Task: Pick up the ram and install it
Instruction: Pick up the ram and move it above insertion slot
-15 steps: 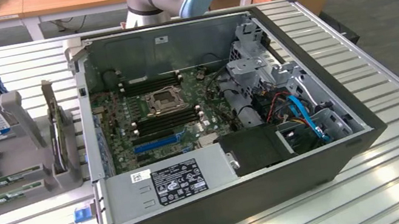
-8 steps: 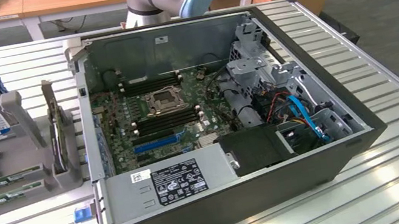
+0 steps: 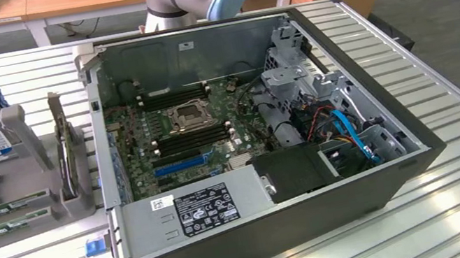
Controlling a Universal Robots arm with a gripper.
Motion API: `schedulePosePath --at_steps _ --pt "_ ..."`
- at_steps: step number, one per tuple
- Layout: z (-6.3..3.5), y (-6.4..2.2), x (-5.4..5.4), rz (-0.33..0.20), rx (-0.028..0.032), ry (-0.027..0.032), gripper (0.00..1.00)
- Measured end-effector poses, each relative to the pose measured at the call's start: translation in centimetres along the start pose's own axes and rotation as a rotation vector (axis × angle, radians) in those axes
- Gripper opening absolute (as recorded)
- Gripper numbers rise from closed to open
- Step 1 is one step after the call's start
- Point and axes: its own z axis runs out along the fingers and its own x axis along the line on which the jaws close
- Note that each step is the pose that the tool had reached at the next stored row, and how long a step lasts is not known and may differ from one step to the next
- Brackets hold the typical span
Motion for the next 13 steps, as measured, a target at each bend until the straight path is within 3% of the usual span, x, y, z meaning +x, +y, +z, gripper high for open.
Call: schedulePosePath --at_steps 13 --pt "1.18 -0.05 0.0 0.0 0.0 0.0 0.3"
